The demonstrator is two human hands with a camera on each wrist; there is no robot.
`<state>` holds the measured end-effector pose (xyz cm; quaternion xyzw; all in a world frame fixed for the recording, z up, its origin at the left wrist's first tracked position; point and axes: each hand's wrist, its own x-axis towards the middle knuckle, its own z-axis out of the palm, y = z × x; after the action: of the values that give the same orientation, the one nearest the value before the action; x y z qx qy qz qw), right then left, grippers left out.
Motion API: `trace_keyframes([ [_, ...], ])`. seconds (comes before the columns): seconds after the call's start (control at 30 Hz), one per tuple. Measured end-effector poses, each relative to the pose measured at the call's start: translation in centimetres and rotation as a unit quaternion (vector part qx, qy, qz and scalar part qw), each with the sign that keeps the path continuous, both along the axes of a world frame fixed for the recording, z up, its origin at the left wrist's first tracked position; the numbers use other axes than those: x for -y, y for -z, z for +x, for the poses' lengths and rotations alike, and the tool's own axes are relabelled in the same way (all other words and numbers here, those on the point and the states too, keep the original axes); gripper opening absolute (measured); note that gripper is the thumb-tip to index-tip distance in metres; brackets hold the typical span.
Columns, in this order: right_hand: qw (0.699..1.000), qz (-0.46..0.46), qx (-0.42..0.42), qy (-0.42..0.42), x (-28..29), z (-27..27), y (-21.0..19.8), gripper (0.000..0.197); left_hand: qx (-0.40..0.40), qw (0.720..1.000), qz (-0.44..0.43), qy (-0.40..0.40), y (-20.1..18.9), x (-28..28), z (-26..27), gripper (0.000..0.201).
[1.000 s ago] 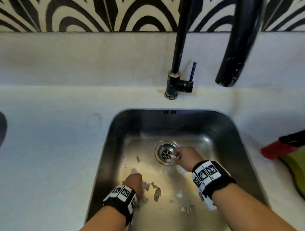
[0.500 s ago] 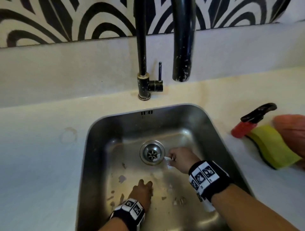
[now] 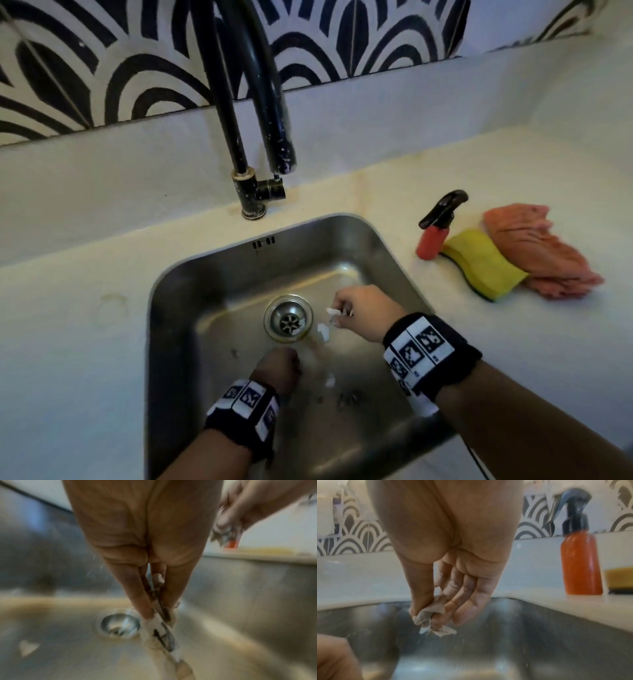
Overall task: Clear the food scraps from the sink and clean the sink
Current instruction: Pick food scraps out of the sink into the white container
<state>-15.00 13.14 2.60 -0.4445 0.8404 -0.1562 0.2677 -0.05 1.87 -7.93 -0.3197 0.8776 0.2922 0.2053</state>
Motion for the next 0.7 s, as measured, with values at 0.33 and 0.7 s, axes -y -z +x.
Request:
trace_keyframes([
  [0.33,0.994,-0.095,-0.026,0.055,-12.2,-2.8,-8.0,0.006,-0.285,0.958,-0.020,-0.022,-16.1,-9.5,-4.7,0.014],
  [0.7,0.980,-0.080,0.013,0.183,-38.3,-5.7,-7.5,0.011,-0.314,0.934,0.161,0.061,-16.9,-33.2,-11.2,0.007],
])
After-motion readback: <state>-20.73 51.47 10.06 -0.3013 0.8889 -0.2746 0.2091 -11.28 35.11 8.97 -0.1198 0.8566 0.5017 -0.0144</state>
